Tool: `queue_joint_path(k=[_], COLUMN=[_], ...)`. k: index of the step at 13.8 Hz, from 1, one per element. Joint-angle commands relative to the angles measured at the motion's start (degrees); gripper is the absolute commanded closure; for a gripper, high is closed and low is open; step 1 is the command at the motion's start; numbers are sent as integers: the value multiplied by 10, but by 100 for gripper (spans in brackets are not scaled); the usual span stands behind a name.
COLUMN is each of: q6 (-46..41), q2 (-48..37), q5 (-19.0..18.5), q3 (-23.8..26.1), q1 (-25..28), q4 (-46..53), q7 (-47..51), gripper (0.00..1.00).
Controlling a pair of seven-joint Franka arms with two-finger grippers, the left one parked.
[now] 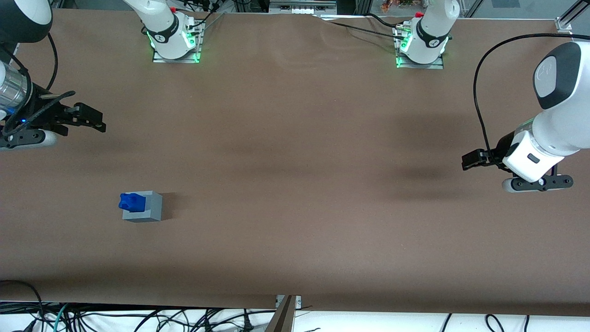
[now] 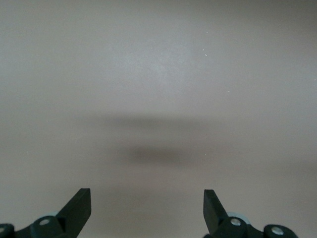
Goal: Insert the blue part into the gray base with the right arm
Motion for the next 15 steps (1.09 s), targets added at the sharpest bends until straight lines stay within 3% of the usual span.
queue_joint_path(k=[1,15], q6=[-24,-19], q2=[-6,-6], q5=[5,-4], q3=[-1,-1], q1=[-3,-3], q4=[21,21], q7=[-5,-4], gripper=[1,1])
